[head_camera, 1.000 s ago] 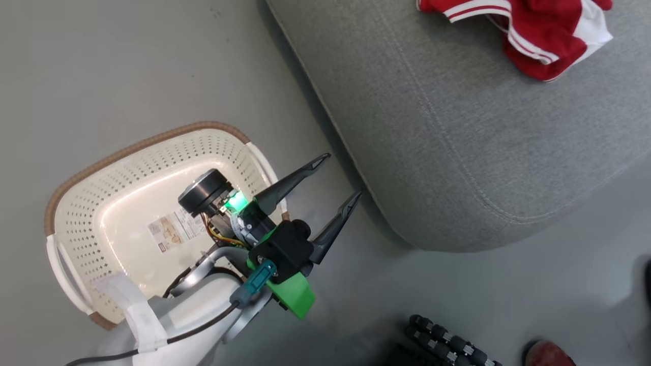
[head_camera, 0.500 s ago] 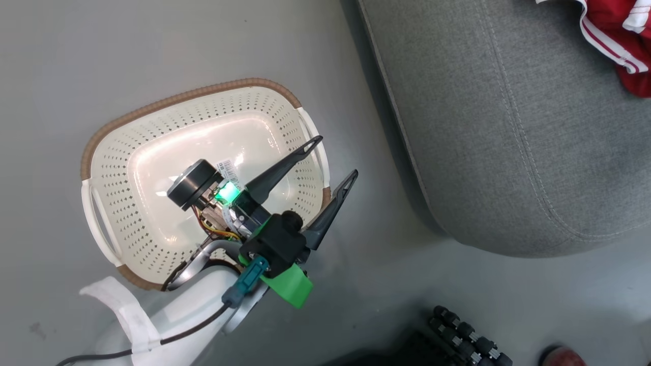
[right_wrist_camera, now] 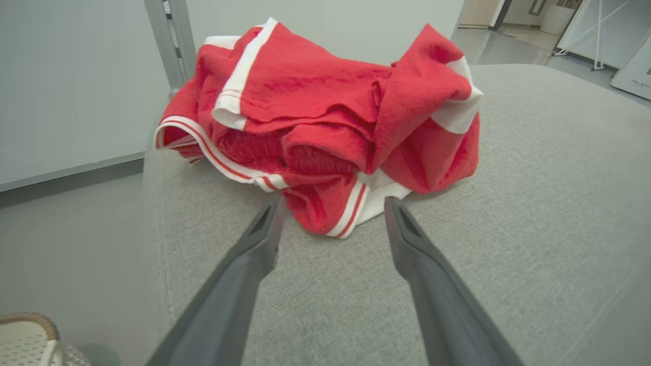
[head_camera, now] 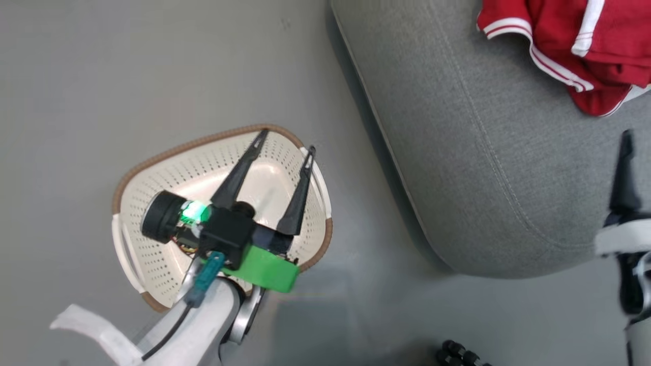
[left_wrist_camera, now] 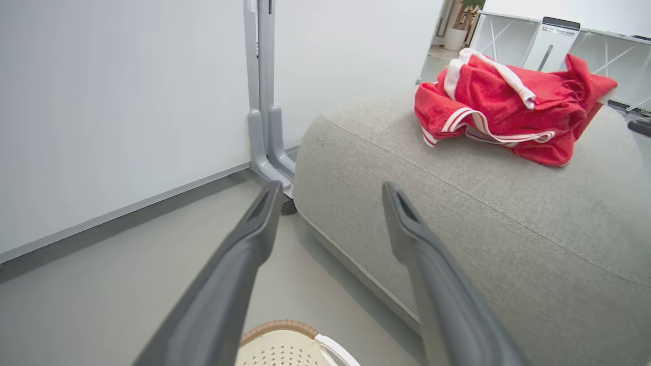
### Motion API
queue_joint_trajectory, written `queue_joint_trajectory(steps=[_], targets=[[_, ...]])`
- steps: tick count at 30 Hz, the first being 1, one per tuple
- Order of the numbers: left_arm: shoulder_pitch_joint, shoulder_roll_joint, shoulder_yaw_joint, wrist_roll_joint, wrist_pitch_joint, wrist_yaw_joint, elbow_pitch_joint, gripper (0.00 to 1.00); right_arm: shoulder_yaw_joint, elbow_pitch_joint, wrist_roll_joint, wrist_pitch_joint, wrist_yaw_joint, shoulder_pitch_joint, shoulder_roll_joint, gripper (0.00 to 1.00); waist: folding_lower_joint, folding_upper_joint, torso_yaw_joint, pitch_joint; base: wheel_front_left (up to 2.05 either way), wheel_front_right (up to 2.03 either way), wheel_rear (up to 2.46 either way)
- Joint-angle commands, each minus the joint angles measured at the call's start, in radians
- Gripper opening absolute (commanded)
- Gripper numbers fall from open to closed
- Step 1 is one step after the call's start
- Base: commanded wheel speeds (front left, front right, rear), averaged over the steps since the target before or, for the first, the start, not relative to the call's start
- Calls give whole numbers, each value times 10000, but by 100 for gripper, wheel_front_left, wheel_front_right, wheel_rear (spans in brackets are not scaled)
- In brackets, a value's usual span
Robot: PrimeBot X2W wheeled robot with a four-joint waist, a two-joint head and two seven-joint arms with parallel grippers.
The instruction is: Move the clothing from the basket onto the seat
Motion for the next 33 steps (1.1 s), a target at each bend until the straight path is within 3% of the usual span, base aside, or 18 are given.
queue_joint_trajectory(steps=[1, 6, 19, 33], targets=[[340, -110, 336, 27, -48, 110, -177, 100, 264, -130, -132, -22, -11, 340, 83, 100, 0, -1, 475, -1213, 0, 0, 0], [1620, -578, 1618, -41, -45, 176, -430, 100, 1336, -351, -319, -22, -11, 1083, 229, 100, 0, -1, 1156, -2357, 0, 0, 0], [4708, -1540, 4511, 746, -36, -929, -563, 100, 3566, -1072, -985, -22, -11, 2281, 361, 100, 0, -1, 3100, -4661, 0, 0, 0], [6900, -2178, 6349, 1725, -37, -1975, -903, 100, 3949, -1611, -1287, -20, -11, 3092, 697, 100, 0, -1, 3505, -5882, 0, 0, 0]])
